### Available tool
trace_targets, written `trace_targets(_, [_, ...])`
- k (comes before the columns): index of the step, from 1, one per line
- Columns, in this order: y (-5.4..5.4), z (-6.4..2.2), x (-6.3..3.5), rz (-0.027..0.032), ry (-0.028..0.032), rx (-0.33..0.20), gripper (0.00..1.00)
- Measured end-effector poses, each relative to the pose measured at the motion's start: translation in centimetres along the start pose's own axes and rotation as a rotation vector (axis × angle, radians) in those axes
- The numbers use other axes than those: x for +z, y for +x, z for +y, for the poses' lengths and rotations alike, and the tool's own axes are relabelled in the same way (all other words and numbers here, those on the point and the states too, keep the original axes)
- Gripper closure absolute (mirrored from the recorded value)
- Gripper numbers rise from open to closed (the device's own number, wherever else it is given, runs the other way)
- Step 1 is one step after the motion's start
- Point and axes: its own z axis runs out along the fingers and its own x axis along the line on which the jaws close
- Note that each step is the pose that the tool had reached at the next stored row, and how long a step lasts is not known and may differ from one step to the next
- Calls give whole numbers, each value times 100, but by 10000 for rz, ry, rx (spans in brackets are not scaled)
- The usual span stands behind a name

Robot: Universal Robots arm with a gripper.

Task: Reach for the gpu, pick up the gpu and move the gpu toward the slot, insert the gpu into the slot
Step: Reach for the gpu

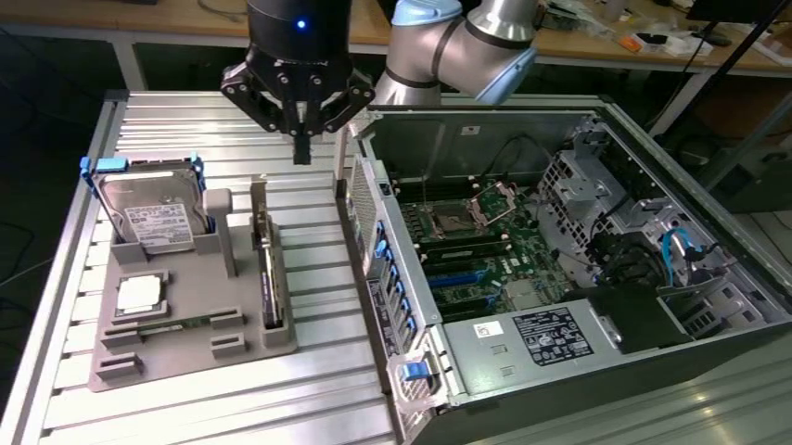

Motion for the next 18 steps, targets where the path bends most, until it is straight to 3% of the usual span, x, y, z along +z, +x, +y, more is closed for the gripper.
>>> trace_targets(14, [490, -41, -14, 2, 1, 0, 89])
trace_targets(18, [508, -42, -14, 1, 1, -2, 89])
